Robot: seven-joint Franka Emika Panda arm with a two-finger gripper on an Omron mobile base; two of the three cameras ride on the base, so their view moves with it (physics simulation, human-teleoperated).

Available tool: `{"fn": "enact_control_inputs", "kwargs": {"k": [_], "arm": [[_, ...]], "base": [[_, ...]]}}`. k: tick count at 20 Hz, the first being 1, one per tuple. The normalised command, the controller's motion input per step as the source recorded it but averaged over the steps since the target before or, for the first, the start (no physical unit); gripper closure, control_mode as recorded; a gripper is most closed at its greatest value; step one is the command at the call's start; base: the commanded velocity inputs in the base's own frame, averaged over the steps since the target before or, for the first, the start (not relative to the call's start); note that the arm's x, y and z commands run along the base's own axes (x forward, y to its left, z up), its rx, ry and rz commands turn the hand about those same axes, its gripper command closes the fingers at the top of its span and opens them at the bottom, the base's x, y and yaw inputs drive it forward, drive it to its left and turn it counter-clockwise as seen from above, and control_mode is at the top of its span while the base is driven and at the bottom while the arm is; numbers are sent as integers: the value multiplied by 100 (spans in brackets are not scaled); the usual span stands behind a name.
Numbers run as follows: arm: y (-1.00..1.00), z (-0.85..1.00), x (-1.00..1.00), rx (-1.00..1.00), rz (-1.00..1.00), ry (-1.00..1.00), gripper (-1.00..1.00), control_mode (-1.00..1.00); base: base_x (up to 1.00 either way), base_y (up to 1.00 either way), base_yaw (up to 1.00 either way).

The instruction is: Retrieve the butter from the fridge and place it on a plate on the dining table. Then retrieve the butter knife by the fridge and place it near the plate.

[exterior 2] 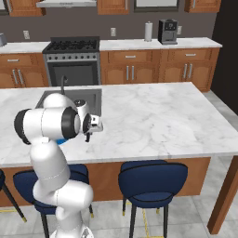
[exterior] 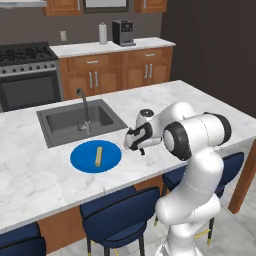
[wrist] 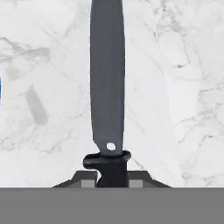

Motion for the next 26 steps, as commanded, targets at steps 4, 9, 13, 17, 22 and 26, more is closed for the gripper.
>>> {"fn": "enact_control_inputs", "kwargs": {"k": [4,9,13,17,22,26], "arm": [[0,-23,3,0,0,2,100,-100],[0,-28,1,0,0,0,100,-100],[0,-21,8,0,0,1,100,-100],[0,-18,13,0,0,3,100,-100],[0,-13,13,0,0,2,-100,-100],[0,-14,13,0,0,3,-100,-100]], "base": [[0,0,0],[0,0,0],[0,0,0],[0,0,0],[0,0,0],[0,0,0]]}}
